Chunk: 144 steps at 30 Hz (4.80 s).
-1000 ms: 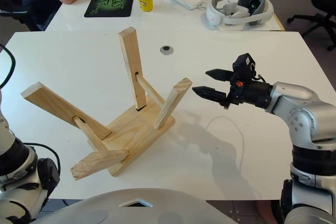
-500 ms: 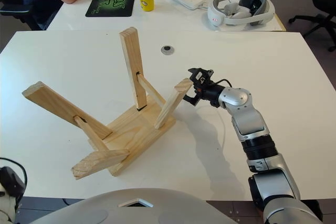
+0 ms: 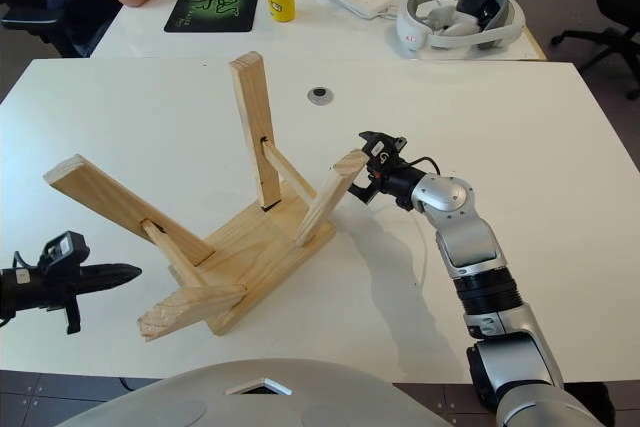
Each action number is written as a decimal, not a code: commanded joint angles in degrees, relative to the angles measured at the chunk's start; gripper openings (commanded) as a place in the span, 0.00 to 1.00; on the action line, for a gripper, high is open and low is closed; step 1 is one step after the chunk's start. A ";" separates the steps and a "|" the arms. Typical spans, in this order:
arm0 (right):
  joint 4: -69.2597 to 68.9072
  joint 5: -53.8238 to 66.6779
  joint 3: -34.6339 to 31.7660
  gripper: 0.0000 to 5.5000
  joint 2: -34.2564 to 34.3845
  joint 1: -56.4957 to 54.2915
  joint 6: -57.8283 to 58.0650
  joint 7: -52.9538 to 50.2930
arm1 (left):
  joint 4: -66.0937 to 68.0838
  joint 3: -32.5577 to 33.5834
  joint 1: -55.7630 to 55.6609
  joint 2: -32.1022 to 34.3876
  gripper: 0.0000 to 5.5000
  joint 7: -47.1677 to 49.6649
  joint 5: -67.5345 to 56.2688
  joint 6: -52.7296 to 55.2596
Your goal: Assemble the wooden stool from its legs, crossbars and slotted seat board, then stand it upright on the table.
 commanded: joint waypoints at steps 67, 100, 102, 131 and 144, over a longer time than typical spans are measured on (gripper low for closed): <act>-11.09 41.04 -6.32 0.00 -7.69 -21.84 40.04 -1.51 | 10.33 -25.11 -34.87 -26.37 0.00 26.22 16.79 -3.83; -5.94 14.57 -1.99 0.29 -31.74 4.72 1.84 27.68 | 10.54 -12.80 -22.64 -15.89 0.00 22.07 15.43 -5.92; -9.73 16.81 -3.07 0.36 -33.34 9.22 2.69 31.71 | 9.64 -13.30 -19.30 -13.37 0.00 18.88 15.66 -6.87; -20.38 7.64 2.44 0.00 -18.09 22.84 11.74 14.98 | 1.54 -25.24 -14.56 -13.66 0.00 18.18 18.83 -9.24; -23.62 17.39 -4.91 0.00 -13.74 17.84 17.62 17.33 | -7.54 -21.75 -17.01 -15.27 0.00 17.46 10.48 -3.11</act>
